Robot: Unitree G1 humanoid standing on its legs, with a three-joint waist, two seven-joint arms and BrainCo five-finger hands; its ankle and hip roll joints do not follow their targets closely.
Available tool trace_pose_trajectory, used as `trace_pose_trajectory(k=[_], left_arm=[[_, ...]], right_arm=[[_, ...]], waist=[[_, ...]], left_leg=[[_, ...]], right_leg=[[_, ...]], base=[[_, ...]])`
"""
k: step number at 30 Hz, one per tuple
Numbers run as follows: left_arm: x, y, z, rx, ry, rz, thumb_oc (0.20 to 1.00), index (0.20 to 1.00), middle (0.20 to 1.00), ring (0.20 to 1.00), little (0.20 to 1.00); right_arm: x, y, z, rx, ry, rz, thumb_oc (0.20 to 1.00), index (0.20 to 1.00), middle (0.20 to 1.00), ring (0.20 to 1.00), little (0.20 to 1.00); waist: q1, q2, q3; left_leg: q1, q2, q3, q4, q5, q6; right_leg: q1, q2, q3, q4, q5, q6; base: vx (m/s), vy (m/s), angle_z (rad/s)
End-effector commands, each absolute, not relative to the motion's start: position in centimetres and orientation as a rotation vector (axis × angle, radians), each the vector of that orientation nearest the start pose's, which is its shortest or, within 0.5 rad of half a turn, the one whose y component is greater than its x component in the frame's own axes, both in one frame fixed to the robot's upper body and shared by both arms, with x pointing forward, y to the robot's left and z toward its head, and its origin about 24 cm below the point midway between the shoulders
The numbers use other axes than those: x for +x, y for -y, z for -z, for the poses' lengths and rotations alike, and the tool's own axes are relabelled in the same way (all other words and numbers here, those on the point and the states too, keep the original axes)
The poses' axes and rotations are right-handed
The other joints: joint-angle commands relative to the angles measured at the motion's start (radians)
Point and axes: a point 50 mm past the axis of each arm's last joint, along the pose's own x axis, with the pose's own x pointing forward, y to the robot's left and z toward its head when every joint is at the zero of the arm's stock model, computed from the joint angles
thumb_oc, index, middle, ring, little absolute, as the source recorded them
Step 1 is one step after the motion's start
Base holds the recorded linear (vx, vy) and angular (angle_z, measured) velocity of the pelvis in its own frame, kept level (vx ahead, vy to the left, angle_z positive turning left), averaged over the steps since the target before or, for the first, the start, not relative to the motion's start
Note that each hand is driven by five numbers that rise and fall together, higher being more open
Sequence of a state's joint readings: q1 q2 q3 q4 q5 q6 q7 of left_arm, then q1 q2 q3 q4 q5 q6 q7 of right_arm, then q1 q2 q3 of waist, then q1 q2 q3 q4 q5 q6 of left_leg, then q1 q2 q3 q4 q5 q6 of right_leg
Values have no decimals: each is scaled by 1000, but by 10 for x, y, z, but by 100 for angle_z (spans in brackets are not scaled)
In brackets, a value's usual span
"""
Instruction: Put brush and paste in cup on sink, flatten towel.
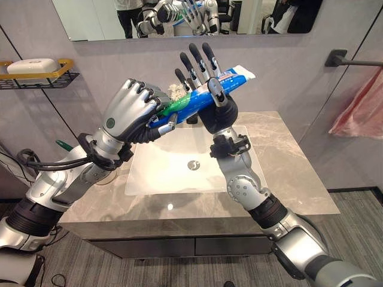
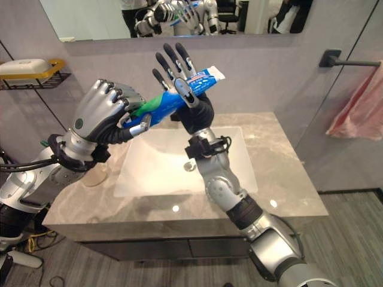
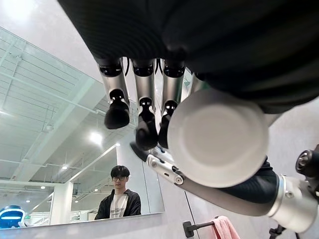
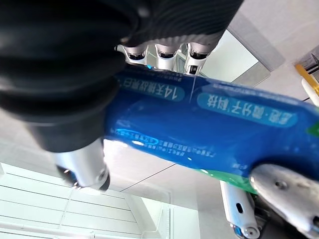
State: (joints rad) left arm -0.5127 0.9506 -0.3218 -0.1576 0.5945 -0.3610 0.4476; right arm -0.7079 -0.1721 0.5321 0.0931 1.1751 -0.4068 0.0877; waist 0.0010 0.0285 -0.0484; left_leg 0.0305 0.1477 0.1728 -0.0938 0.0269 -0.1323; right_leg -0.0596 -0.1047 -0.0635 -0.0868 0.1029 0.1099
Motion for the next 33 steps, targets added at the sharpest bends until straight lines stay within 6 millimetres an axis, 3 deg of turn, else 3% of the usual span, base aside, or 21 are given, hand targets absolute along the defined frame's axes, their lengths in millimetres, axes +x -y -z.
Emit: trace_pose_trajectory(k=[1, 6, 10, 12, 18, 20, 21, 28, 33], left_arm=[[268, -170, -261, 1241, 1246, -8, 200, 200, 200, 200, 200], [268, -169, -256, 1218, 1229, 4, 200, 200, 200, 200, 200], [269, -167, -254, 1200, 1221, 12, 200, 200, 200, 200, 200], [268, -165, -254, 1183, 1227, 13, 200, 200, 200, 200, 200], [269, -160, -252, 1136, 1227, 7, 200, 200, 200, 200, 200], [268, -159, -252, 1114, 1226, 0, 564, 564, 564, 564, 564], [268, -158, -251, 1085, 1223, -4, 1000, 1000, 1000, 1000, 1000], [262, -152, -253, 1011, 1245, -11, 1000, 1000, 1000, 1000, 1000], [253, -161, -253, 942, 1231, -46, 1000, 1000, 1000, 1000, 1000]], right_arm=[[297, 43, -252, 960, 702, -774, 595, 595, 595, 595, 595], [299, 46, -253, 987, 707, -734, 504, 504, 504, 504, 504], [300, 47, -253, 998, 709, -708, 338, 338, 338, 338, 338], [300, 47, -254, 1009, 709, -686, 200, 200, 200, 200, 200], [303, 49, -250, 1042, 698, -620, 200, 200, 200, 200, 200], [303, 49, -250, 1058, 697, -594, 200, 200, 200, 200, 200], [304, 52, -251, 1078, 702, -551, 200, 200, 200, 200, 200], [304, 57, -254, 1128, 717, -469, 200, 200, 200, 200, 200], [304, 65, -261, 1103, 754, -413, 200, 200, 200, 200, 200]], waist=[[-1, -40, 27], [1, -40, 27], [2, -40, 27], [3, -39, 27], [3, -39, 29], [5, -38, 29], [8, -37, 28], [17, -37, 31], [37, -41, 33]], left_leg=[[51, -34, -19, 6, -55, 20], [49, -33, -23, 6, -55, 20], [48, -34, -25, 6, -55, 21], [46, -36, -30, 6, -55, 22], [43, -38, -35, 6, -54, 22], [43, -38, -37, 6, -54, 23], [43, -39, -39, 6, -55, 23], [36, -40, -50, 6, -52, 25], [30, -42, -66, 6, -50, 26]], right_leg=[[87, -48, -4, 0, -13, 18], [89, -50, -6, 0, -12, 18], [89, -51, -8, 0, -12, 17], [91, -51, -12, 0, -13, 15], [92, -50, -15, 0, -14, 13], [93, -51, -17, 0, -14, 13], [94, -51, -18, 0, -15, 13], [96, -53, -25, 0, -16, 11], [102, -56, -41, 0, -18, 7]], base=[[0, 0, 0], [0, 0, 0], [0, 0, 0], [0, 0, 0], [0, 0, 0], [0, 0, 0], [5, 2, 3], [-5, 1, 7], [-3, 0, 1]])
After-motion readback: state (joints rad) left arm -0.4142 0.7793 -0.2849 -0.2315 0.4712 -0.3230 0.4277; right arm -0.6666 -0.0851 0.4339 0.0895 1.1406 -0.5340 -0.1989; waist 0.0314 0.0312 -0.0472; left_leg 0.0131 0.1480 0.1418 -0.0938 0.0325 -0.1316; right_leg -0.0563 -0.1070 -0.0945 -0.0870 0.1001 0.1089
